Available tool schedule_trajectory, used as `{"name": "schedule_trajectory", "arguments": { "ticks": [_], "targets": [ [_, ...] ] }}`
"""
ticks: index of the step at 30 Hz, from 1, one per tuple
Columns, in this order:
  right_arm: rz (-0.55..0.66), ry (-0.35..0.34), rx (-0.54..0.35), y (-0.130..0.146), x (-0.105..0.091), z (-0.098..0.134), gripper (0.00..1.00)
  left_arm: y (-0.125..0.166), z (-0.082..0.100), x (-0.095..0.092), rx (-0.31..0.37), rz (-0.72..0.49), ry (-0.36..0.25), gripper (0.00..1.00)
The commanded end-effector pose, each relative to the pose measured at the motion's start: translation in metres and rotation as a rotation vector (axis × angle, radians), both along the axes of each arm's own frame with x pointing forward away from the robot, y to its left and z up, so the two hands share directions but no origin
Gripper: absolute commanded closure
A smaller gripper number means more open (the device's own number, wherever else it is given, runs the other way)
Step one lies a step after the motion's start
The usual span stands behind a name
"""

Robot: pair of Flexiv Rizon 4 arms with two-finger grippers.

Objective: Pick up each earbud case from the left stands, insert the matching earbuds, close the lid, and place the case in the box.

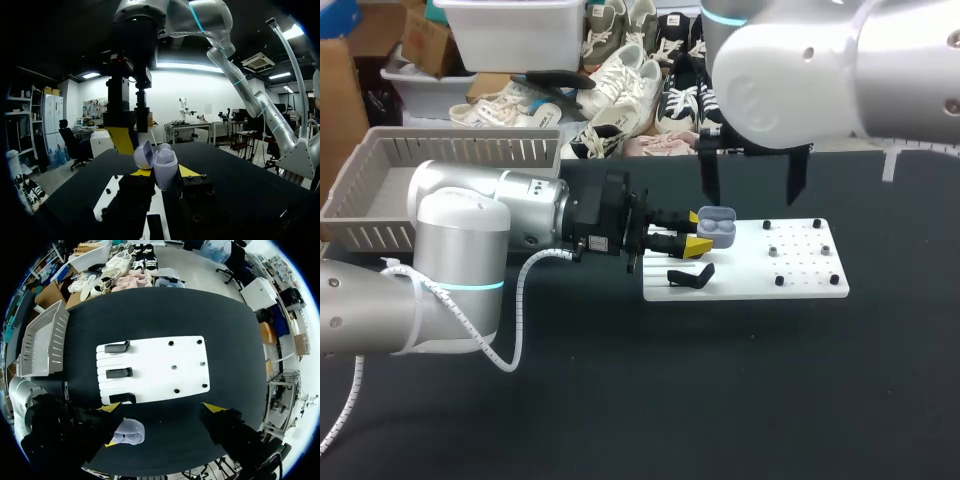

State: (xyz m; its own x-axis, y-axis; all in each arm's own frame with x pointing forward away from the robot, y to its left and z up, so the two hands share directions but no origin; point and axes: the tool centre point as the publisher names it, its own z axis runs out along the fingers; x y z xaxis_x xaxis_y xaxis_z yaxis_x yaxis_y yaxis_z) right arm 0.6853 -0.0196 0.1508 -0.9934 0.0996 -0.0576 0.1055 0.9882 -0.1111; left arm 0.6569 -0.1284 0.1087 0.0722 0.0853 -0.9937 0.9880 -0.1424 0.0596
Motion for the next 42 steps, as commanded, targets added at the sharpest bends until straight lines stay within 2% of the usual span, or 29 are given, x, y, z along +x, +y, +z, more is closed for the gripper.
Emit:
{"name": "schedule_trajectory", "arguments": {
  "ticks": [1,7,14,19,32,39,42],
  "targets": [
    [0.005,-0.012,0.004,-0.003,-0.011,-0.001,0.00,0.000,0.000,0.001,0.000,-0.003,0.000,1.00],
    [0.012,-0.016,0.020,-0.002,-0.019,0.004,0.00,0.000,0.000,0.001,0.000,-0.003,0.000,1.00],
    [-0.005,-0.034,0.051,-0.006,-0.017,0.013,0.00,0.000,0.000,0.001,0.000,-0.003,0.000,1.00],
    [0.022,-0.018,0.047,-0.003,-0.022,0.007,0.00,0.000,0.000,0.001,0.000,-0.003,0.000,1.00],
    [-0.037,-0.155,0.102,-0.021,-0.016,0.044,0.00,0.000,0.000,0.001,0.000,-0.003,0.000,1.00],
    [-0.009,-0.264,0.197,-0.040,-0.035,0.068,0.00,0.000,0.000,0.001,0.000,-0.003,0.000,1.00],
    [0.025,-0.293,0.268,-0.047,-0.047,0.082,0.00,0.004,0.004,0.001,-0.007,0.001,0.005,1.00]
  ]
}}
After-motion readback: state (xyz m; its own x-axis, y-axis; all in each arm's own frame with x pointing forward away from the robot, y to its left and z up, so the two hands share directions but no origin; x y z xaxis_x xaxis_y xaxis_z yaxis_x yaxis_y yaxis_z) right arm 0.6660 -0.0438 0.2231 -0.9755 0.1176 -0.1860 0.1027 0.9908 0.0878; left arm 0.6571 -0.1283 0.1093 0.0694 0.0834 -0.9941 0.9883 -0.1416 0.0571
